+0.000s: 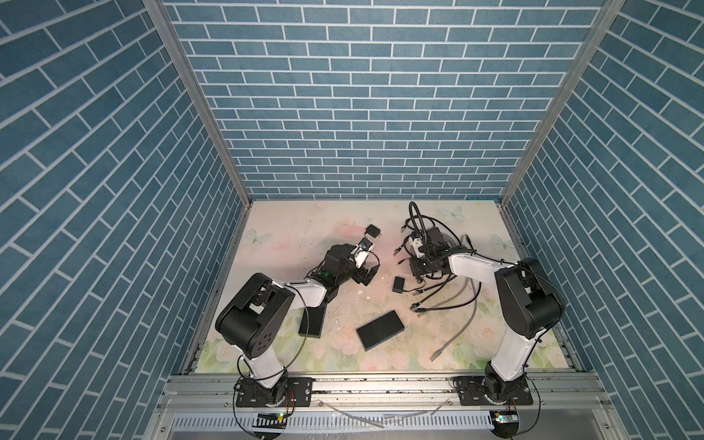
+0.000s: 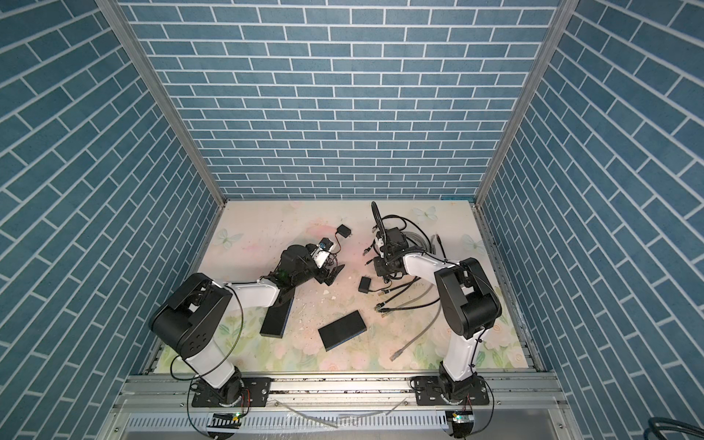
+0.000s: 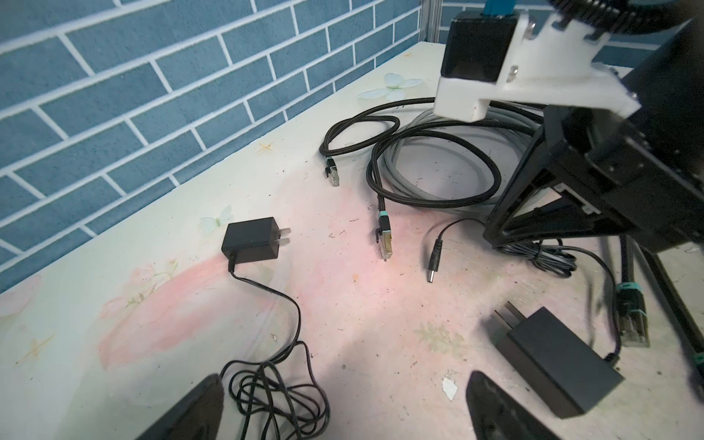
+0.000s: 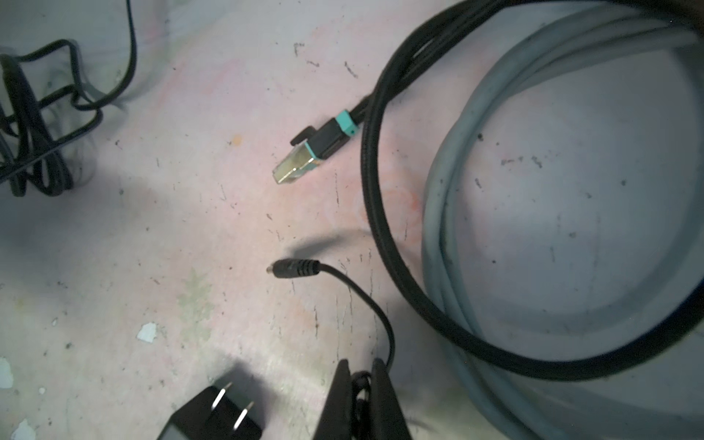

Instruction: Insert the plug into the switch port

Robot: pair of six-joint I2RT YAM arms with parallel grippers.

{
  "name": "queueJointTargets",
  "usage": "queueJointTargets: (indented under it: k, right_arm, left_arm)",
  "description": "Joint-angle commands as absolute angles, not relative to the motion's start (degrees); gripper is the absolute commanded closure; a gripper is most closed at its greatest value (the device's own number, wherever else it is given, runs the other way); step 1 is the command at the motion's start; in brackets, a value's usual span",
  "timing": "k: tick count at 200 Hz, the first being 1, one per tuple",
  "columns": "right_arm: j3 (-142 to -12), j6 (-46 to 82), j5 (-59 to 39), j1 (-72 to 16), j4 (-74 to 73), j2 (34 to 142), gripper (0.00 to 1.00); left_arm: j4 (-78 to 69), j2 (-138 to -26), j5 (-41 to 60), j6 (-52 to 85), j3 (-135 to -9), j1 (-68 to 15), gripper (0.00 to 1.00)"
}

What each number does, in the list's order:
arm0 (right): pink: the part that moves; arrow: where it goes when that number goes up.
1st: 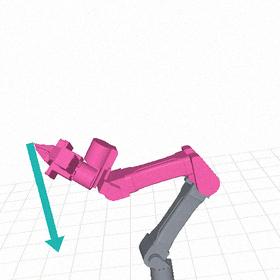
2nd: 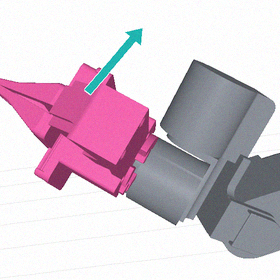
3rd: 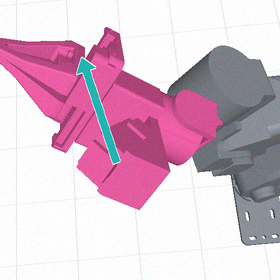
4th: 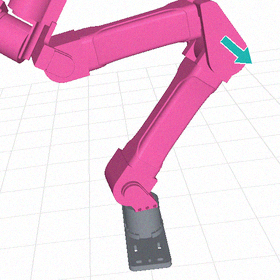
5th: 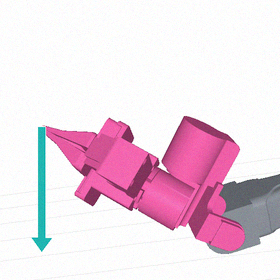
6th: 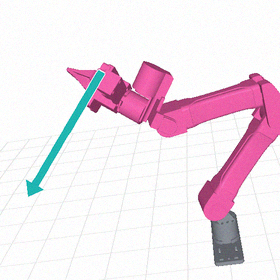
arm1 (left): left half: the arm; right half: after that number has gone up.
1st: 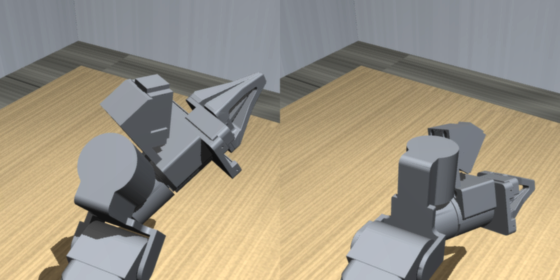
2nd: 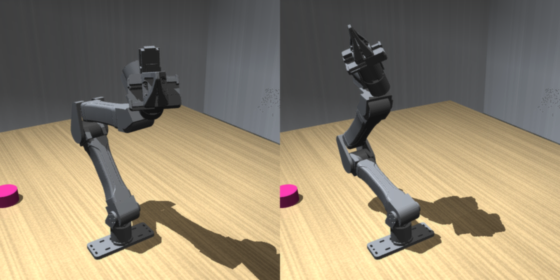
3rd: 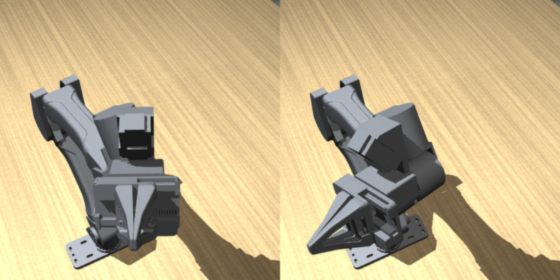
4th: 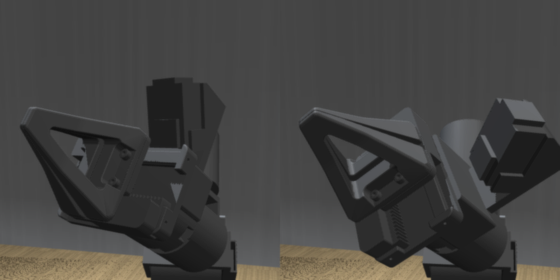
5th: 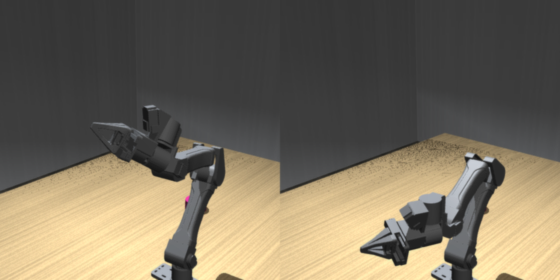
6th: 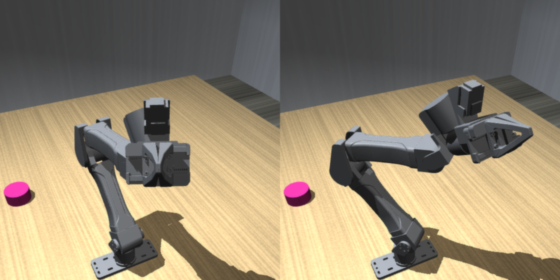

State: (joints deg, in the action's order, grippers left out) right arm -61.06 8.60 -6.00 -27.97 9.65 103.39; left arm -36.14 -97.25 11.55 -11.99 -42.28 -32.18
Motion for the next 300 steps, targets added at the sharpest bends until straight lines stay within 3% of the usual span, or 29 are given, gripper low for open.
queueJointTargets:
  k: [1, 109, 163, 259, 300]
  right_arm:
    - [-58.0, 5.2, -7.3, -28.3, 5.0, 100.2, 0.94]
    - [-50.7, -1.7, -15.7, -28.7, -5.2, 93.8, 1.0]
    - [-48.3, -3.4, -20.0, -29.4, -9.0, 90.4, 1.0]
    - [-48.3, -4.8, -21.2, -30.1, -9.5, 88.6, 1.0]
    - [-47.6, -5.0, -22.0, -30.4, -10.5, 87.2, 1.0]
  left_arm:
    - [-35.0, -97.4, 13.4, -13.5, -43.7, -32.5, 0.0]
    - [-26.7, -98.1, 17.7, -22.7, -47.4, -34.2, 0.0]
    - [-24.3, -101.6, 22.8, -24.2, -52.0, -34.3, 0.16]
    - [-23.2, -106.7, 29.0, -26.0, -56.3, -34.3, 0.31]
    - [-9.8, -109.4, 31.2, -21.1, -64.9, -34.3, 0.33]
